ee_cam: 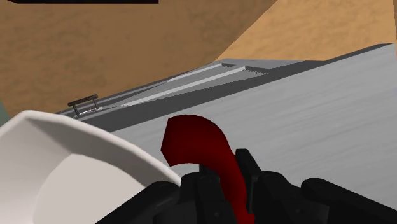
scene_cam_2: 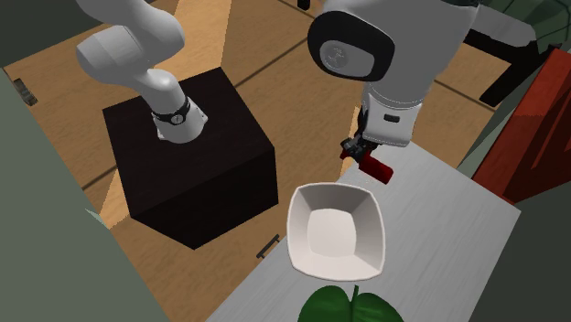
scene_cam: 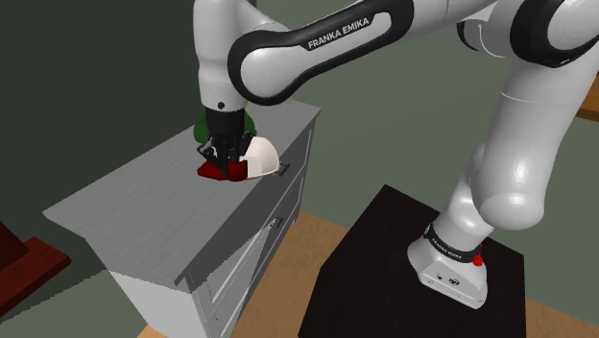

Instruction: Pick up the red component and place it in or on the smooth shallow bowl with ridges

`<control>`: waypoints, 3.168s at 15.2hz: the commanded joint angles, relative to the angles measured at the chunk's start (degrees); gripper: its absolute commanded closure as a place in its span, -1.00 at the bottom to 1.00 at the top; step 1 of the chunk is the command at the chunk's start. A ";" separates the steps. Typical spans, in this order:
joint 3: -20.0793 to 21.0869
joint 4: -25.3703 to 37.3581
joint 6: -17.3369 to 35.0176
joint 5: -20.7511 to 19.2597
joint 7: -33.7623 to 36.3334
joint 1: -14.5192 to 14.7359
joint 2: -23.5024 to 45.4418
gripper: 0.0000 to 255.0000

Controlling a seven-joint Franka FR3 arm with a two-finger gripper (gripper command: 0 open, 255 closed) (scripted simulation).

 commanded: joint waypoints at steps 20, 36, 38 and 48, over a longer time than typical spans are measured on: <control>-5.67 9.46 -8.41 1.33 -15.63 -9.06 1.07 1.00; -6.08 2.02 2.20 0.14 -15.06 -8.87 4.38 1.00; -6.08 2.02 2.20 0.14 -15.05 -8.87 4.39 1.00; -6.08 2.02 2.20 0.14 -15.06 -8.87 4.39 -1.00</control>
